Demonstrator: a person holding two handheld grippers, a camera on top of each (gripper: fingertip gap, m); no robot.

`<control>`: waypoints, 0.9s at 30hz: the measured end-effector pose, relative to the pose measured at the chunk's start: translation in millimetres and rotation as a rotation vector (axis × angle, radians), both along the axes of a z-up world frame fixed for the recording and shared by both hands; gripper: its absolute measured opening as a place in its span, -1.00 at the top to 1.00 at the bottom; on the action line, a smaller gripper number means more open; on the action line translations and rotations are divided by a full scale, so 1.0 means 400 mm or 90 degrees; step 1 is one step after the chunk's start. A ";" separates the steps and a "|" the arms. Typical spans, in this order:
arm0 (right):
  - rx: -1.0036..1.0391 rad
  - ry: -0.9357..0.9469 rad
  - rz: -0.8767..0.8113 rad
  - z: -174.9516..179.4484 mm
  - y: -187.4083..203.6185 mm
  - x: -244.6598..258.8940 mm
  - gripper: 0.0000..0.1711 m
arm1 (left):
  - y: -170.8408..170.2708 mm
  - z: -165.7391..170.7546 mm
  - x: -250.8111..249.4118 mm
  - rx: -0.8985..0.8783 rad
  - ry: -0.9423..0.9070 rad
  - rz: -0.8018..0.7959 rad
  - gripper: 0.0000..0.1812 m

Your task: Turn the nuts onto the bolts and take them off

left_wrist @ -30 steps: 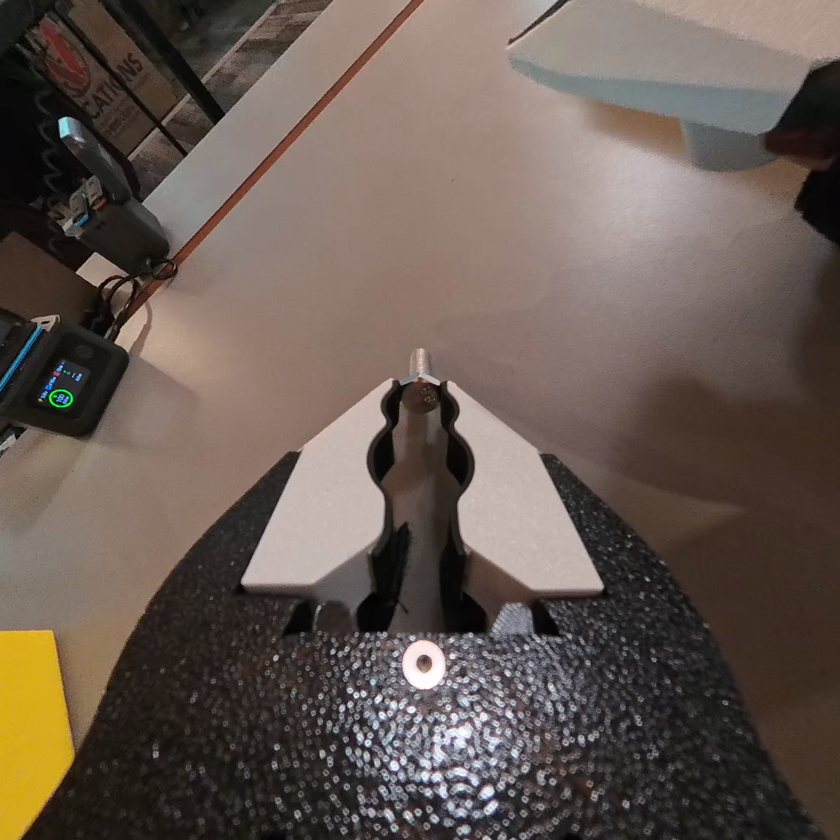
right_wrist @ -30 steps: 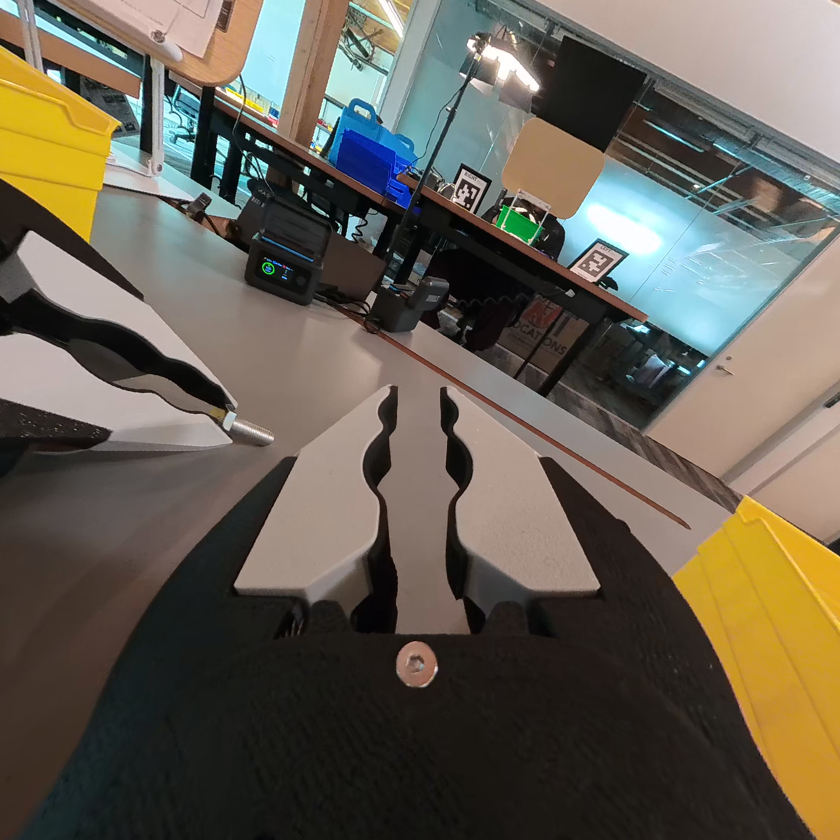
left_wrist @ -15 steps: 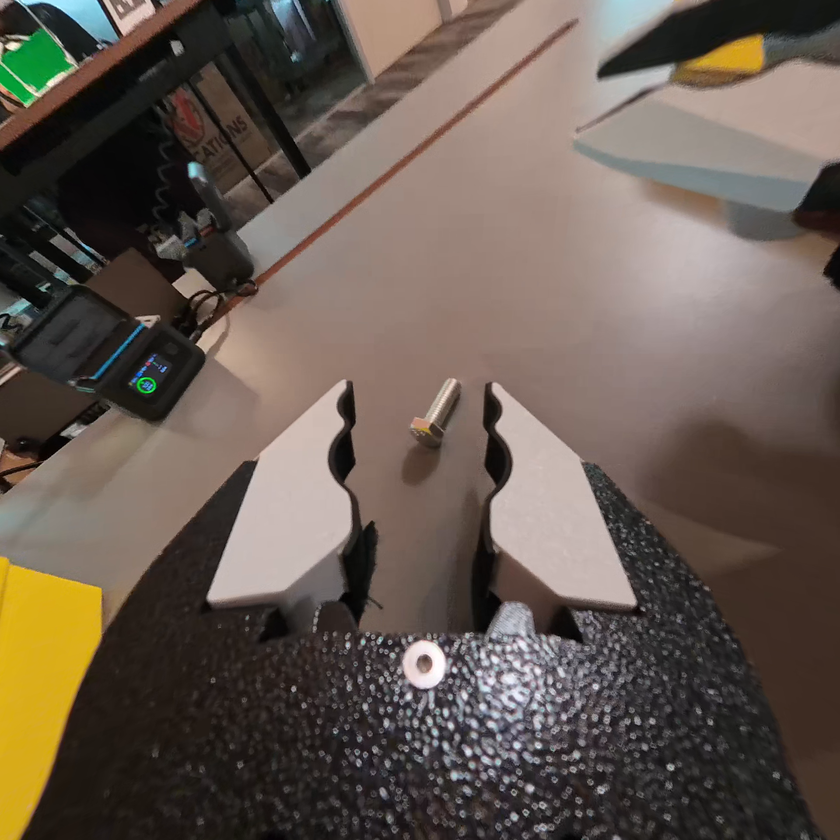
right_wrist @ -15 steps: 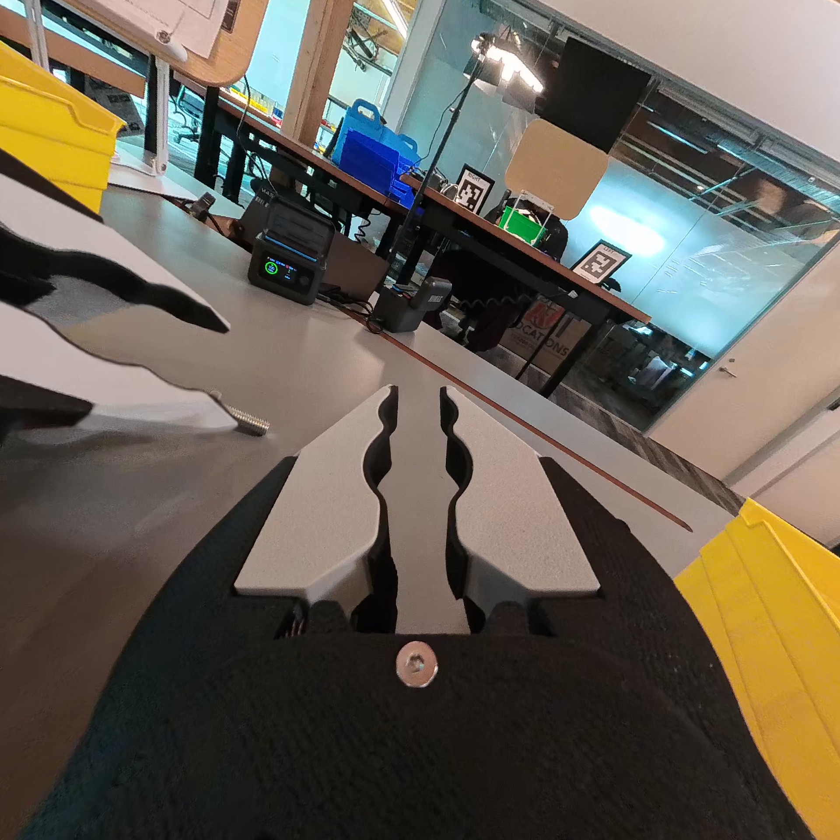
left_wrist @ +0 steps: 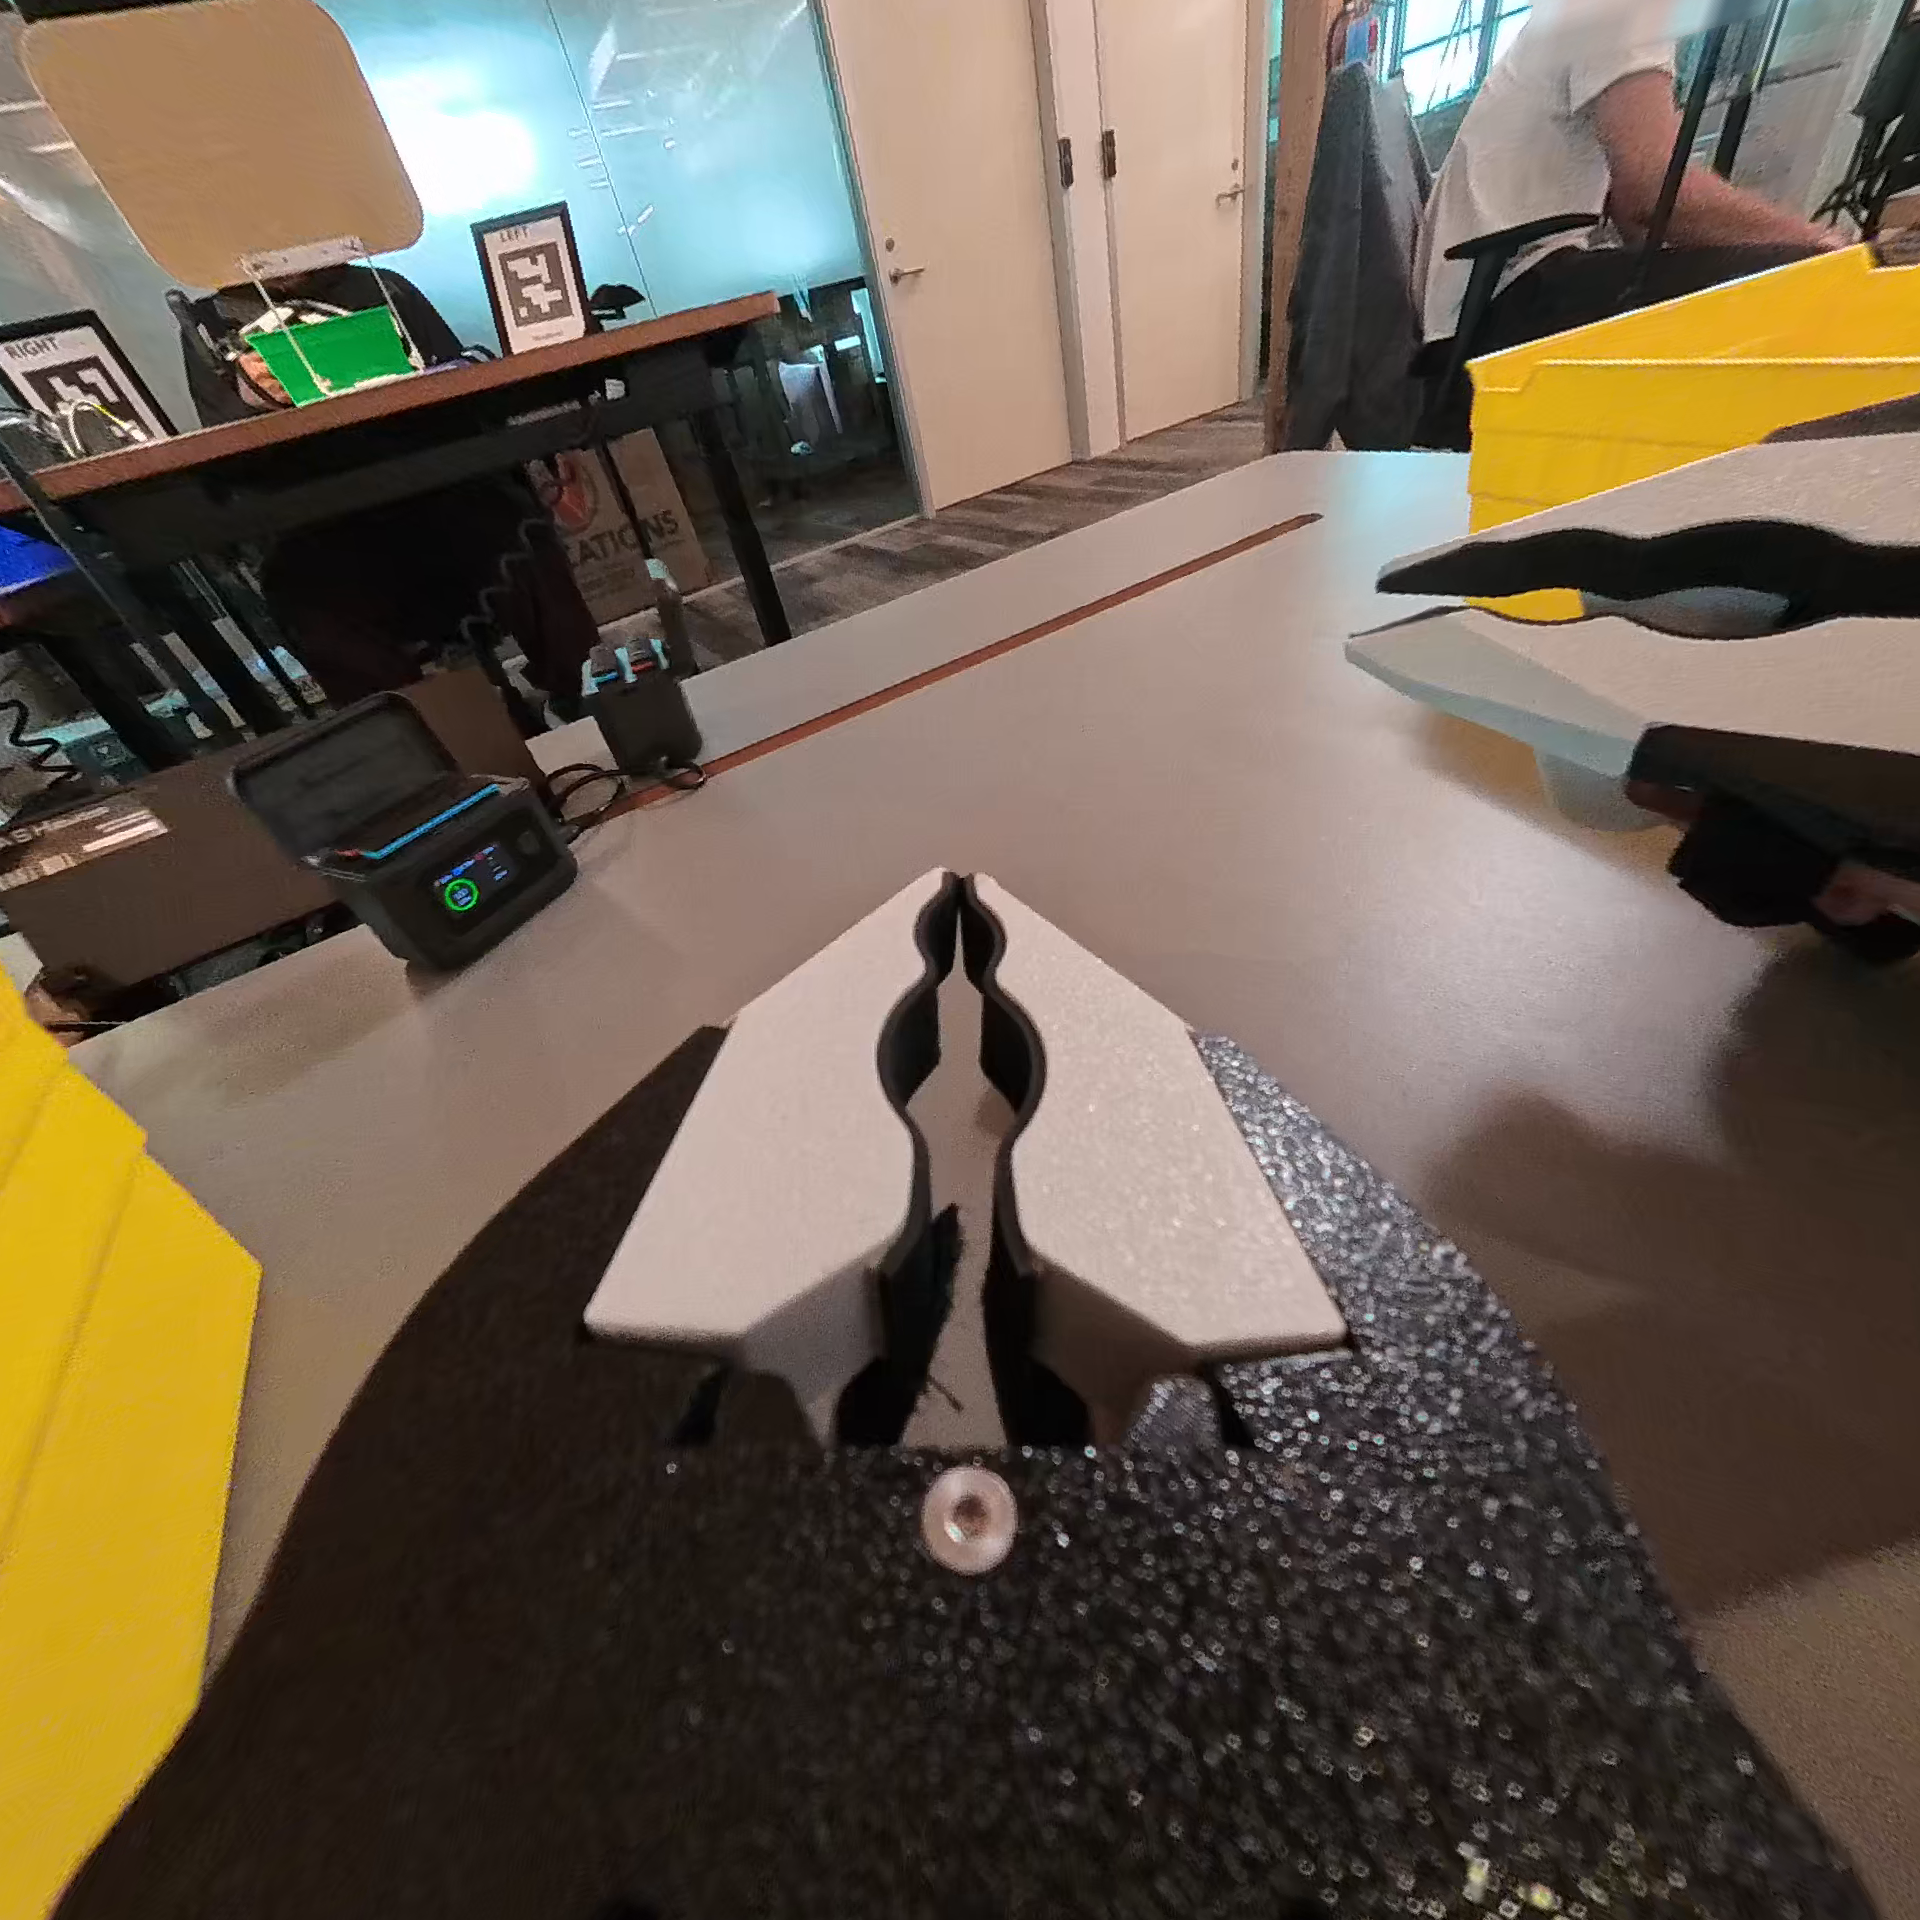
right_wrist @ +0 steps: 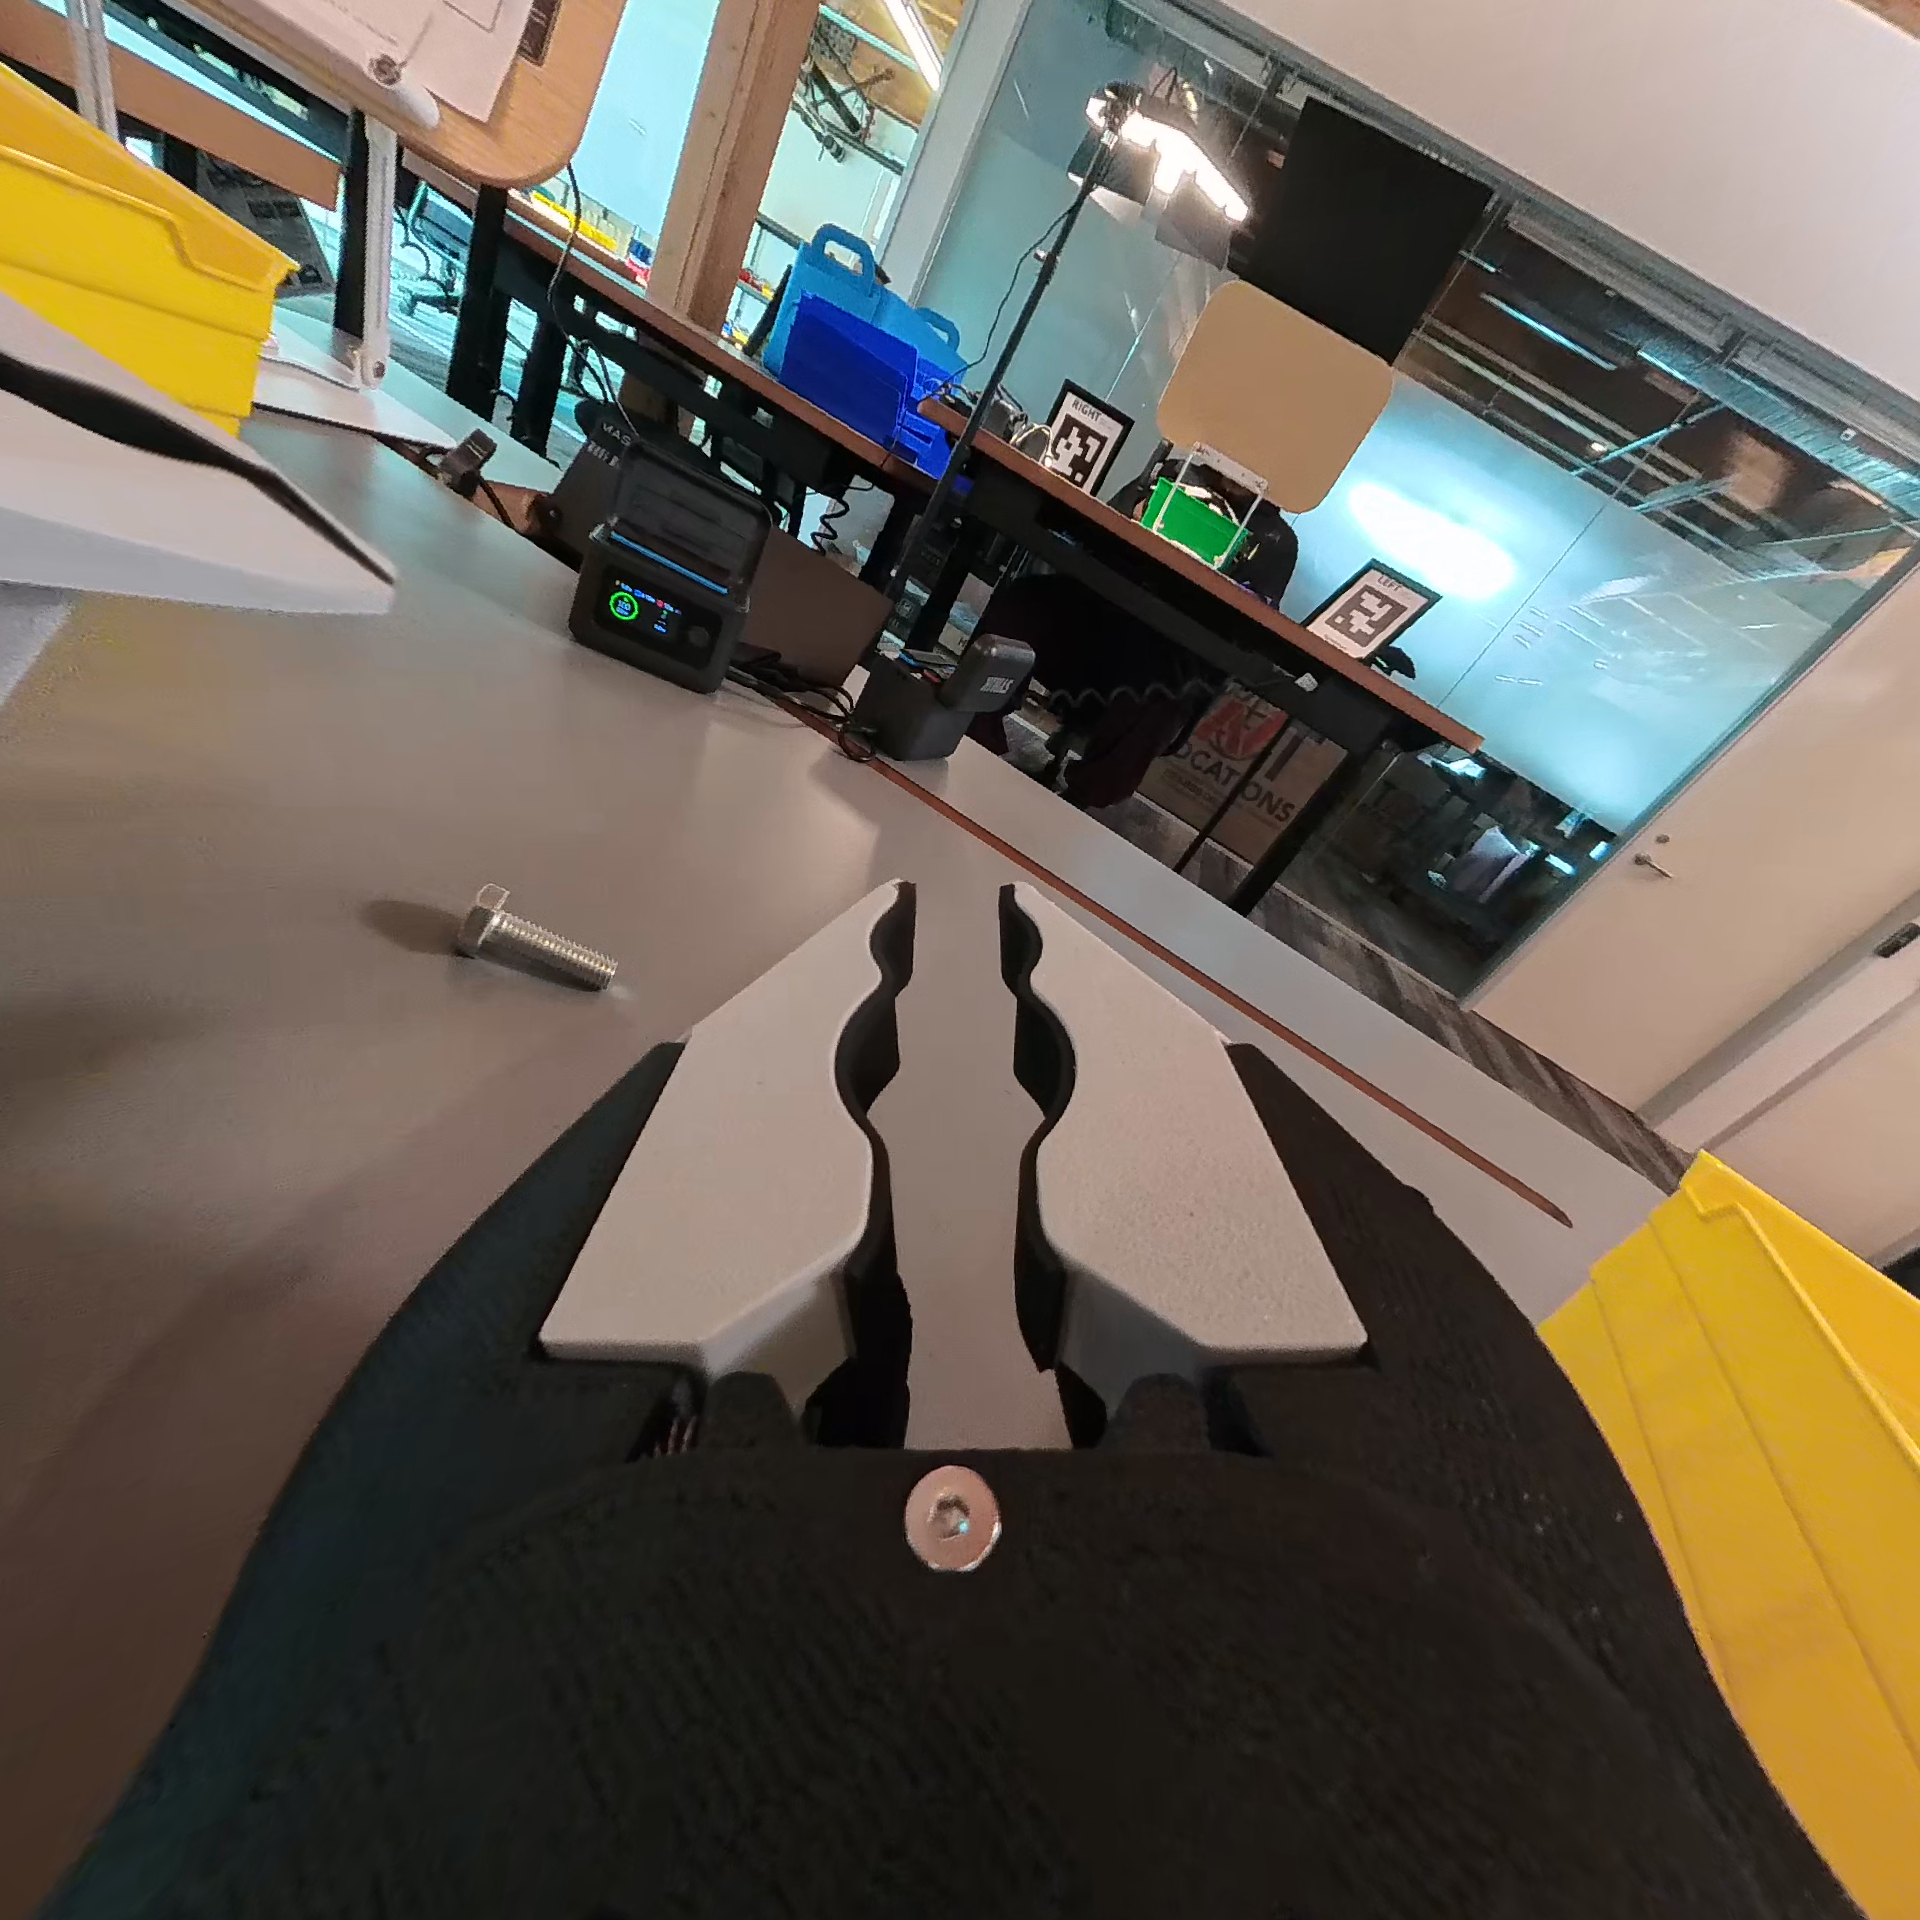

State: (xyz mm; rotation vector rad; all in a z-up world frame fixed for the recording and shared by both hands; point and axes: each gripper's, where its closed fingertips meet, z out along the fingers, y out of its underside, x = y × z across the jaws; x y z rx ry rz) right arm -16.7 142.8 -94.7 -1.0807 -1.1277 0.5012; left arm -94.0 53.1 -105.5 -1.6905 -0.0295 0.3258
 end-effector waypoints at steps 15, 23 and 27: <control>-0.012 0.019 0.001 0.007 0.001 0.012 0.84 | -0.076 0.026 -0.006 0.050 -0.022 0.017 1.00; -0.015 0.020 0.008 0.005 0.001 0.011 0.86 | -0.122 0.092 0.039 0.067 0.052 0.018 1.00; -0.018 0.024 0.007 0.007 0.003 0.013 0.86 | -0.170 0.164 0.052 0.088 0.088 0.026 1.00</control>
